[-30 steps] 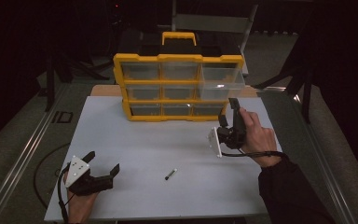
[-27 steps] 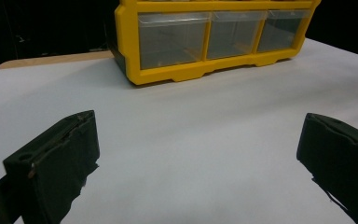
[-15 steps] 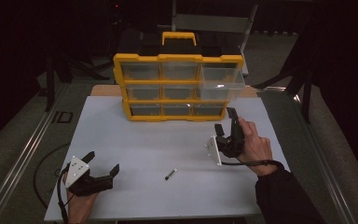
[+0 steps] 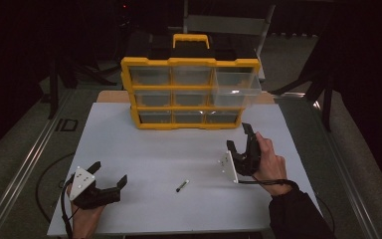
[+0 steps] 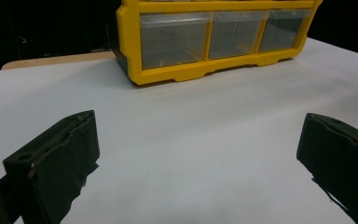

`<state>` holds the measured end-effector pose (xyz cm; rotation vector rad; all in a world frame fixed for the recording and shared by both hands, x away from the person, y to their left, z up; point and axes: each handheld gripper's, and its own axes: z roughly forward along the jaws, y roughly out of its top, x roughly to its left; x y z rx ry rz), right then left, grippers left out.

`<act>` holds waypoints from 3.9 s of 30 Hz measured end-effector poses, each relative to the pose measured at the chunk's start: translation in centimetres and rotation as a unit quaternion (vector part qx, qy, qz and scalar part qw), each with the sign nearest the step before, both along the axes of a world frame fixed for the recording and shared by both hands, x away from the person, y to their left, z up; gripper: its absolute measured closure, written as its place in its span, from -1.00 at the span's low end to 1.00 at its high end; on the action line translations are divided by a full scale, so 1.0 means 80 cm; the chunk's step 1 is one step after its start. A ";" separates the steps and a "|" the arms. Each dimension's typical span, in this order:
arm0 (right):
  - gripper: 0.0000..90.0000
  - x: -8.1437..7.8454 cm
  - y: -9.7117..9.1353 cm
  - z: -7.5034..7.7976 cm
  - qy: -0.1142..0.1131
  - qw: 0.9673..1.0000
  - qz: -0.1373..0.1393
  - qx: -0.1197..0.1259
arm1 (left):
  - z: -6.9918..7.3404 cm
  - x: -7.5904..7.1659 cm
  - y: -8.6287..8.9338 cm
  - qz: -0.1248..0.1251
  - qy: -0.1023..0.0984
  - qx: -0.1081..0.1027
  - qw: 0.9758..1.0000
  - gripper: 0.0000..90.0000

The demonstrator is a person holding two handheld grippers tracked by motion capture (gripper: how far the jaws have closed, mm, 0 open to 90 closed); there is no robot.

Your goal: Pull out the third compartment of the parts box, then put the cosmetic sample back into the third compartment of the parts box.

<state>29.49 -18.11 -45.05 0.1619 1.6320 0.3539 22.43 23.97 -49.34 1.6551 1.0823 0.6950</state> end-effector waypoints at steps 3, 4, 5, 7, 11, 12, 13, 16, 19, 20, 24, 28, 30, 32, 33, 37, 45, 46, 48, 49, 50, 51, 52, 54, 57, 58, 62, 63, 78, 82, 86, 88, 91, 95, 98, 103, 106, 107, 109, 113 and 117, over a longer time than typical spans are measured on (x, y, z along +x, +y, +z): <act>-0.80 -0.001 0.000 -0.002 0.006 1.000 -0.002 0.011 | 0.000 0.000 0.000 0.000 -0.001 0.001 1.000 -1.00; -0.80 -0.002 0.000 -0.004 0.010 1.000 -0.003 0.021 | 0.000 0.000 0.000 0.000 -0.001 0.001 1.000 -1.00; -0.80 -0.004 0.000 -0.007 0.016 0.999 -0.004 0.035 | 0.000 0.000 0.000 0.001 -0.001 0.001 1.000 -1.00; -0.79 -0.006 -0.001 -0.008 0.019 0.999 0.002 0.044 | 0.000 0.000 0.000 0.000 -0.001 0.001 1.000 -1.00; -0.80 -0.009 -0.005 -0.013 0.040 0.996 0.000 0.074 | 0.000 0.000 0.000 0.000 -0.001 0.001 1.000 -1.00; -0.79 -0.009 -0.006 -0.013 0.045 0.996 0.002 0.082 | 0.000 0.000 0.000 0.001 -0.001 0.000 1.000 -1.00; -0.79 -0.010 -0.008 -0.015 0.050 0.995 0.001 0.089 | 0.000 0.000 0.000 0.001 -0.001 0.000 1.000 -1.00; -0.79 -0.013 -0.011 -0.018 0.069 0.990 0.003 0.123 | 0.000 0.000 0.000 0.001 0.000 0.001 1.000 -1.00; -0.79 -0.015 -0.013 -0.020 0.084 0.986 0.007 0.141 | 0.000 0.000 0.000 0.001 0.000 0.001 1.000 -1.00; -0.79 -0.017 -0.013 -0.023 0.097 0.984 0.009 0.151 | 0.000 0.000 0.000 0.000 0.000 0.001 1.000 -1.00; -0.79 -0.019 -0.015 -0.024 0.132 0.973 0.019 0.189 | 0.000 0.000 0.000 0.000 0.001 0.001 1.000 -1.00; -0.79 -0.019 -0.023 -0.028 0.168 0.956 0.023 0.241 | 0.000 0.000 0.001 0.000 0.001 0.000 1.000 -1.00; -0.80 -0.019 -0.028 -0.030 0.185 0.947 0.027 0.262 | 0.000 0.000 0.000 -0.001 0.001 0.001 1.000 -1.00; -0.80 -0.020 -0.031 -0.030 0.205 0.936 0.030 0.285 | 0.000 0.000 0.000 -0.001 0.001 0.001 1.000 -1.00; -0.80 -0.020 -0.032 -0.030 0.211 0.931 0.033 0.296 | 0.000 0.000 0.000 -0.002 0.002 0.001 1.000 -1.00; -0.79 -0.024 -0.037 -0.029 0.231 0.910 0.056 0.340 | 0.001 0.000 0.000 -0.003 0.001 0.001 1.000 -1.00; -0.79 -0.029 -0.056 -0.032 0.258 0.874 0.070 0.405 | 0.001 -0.001 0.001 -0.003 0.001 -0.002 1.000 -1.00; -0.79 -0.029 -0.059 -0.032 0.263 0.868 0.072 0.416 | 0.001 -0.001 0.001 -0.003 0.001 -0.002 1.000 -1.00; -0.79 -0.029 -0.064 -0.033 0.269 0.860 0.074 0.427 | 0.001 -0.001 0.000 -0.004 0.001 -0.002 1.000 -1.00; -0.79 -0.030 -0.065 -0.034 0.272 0.859 0.074 0.429 | 0.001 -0.001 0.000 -0.004 0.001 -0.002 1.000 -1.00; -0.79 -0.030 -0.067 -0.035 0.273 0.858 0.074 0.429 | 0.001 0.000 0.000 -0.005 0.002 0.000 1.000 -1.00; -0.79 -0.030 -0.068 -0.035 0.274 0.855 0.077 0.433 | 0.001 0.000 0.000 -0.006 0.002 0.000 1.000 -1.00; -0.79 -0.031 -0.070 -0.035 0.277 0.851 0.080 0.439 | 0.001 0.000 0.000 -0.006 0.003 0.001 1.000 -1.00; -0.79 -0.031 -0.074 -0.037 0.288 0.841 0.087 0.449 | 0.001 0.000 0.000 -0.006 0.002 0.000 1.000 -1.00; -0.79 -0.033 -0.082 -0.038 0.288 0.836 0.093 0.458 | 0.001 0.001 0.000 -0.005 0.003 0.000 1.000 -1.00; -0.79 -0.033 -0.085 -0.039 0.286 0.835 0.095 0.461 | 0.001 0.000 0.000 -0.007 0.003 0.001 1.000 -1.00; -0.79 -0.037 -0.095 -0.041 0.287 0.825 0.100 0.476 | 0.001 0.001 -0.001 -0.007 0.003 0.003 1.000 -1.00; -0.79 -0.038 -0.096 -0.041 0.287 0.824 0.100 0.478 | 0.001 0.001 -0.001 -0.007 0.003 0.002 1.000 -1.00; -0.79 -0.042 -0.106 -0.044 0.281 0.824 0.100 0.481 | 0.001 0.001 -0.001 -0.007 0.005 0.001 1.000 -1.00; -0.79 -0.045 -0.110 -0.045 0.276 0.824 0.101 0.485 | 0.002 0.002 -0.003 -0.003 0.009 0.005 1.000 -1.00; -0.79 -0.048 -0.115 -0.047 0.274 0.820 0.104 0.491 | 0.009 0.003 -0.004 -0.002 0.008 0.006 1.000 -1.00; -0.79 -0.049 -0.118 -0.047 0.273 0.816 0.108 0.499 | 0.015 0.006 -0.006 -0.006 0.014 0.006 1.000 -1.00; -0.79 -0.051 -0.121 -0.047 0.270 0.813 0.110 0.504 | 0.022 0.009 -0.011 -0.017 0.022 0.012 1.000 -1.00; -0.79 -0.052 -0.125 -0.048 0.268 0.813 0.112 0.505 | 0.032 0.015 -0.020 -0.032 0.033 0.036 0.998 -1.00; -0.79 -0.054 -0.127 -0.049 0.266 0.812 0.112 0.508 | 0.039 0.021 -0.026 -0.043 0.038 0.046 0.997 -1.00; -0.79 -0.056 -0.132 -0.051 0.256 0.813 0.116 0.510 | 0.052 0.031 -0.035 -0.055 0.042 0.053 0.996 -1.00; -0.79 -0.056 -0.134 -0.052 0.254 0.813 0.112 0.511 | 0.058 0.038 -0.044 -0.064 0.053 0.073 0.994 -1.00; -0.79 -0.056 -0.134 -0.052 0.254 0.812 0.109 0.513 | 0.059 0.041 -0.047 -0.067 0.060 0.078 0.993 -1.00; -0.79 -0.056 -0.134 -0.053 0.254 0.813 0.110 0.513 | 0.061 0.043 -0.049 -0.072 0.066 0.081 0.992 -1.00; -0.79 -0.054 -0.131 -0.056 0.260 0.815 0.103 0.508 | 0.064 0.051 -0.059 -0.085 0.080 0.086 0.989 -1.00; -0.79 -0.054 -0.131 -0.058 0.261 0.815 0.103 0.507 | 0.064 0.059 -0.072 -0.090 0.104 0.108 0.985 -1.00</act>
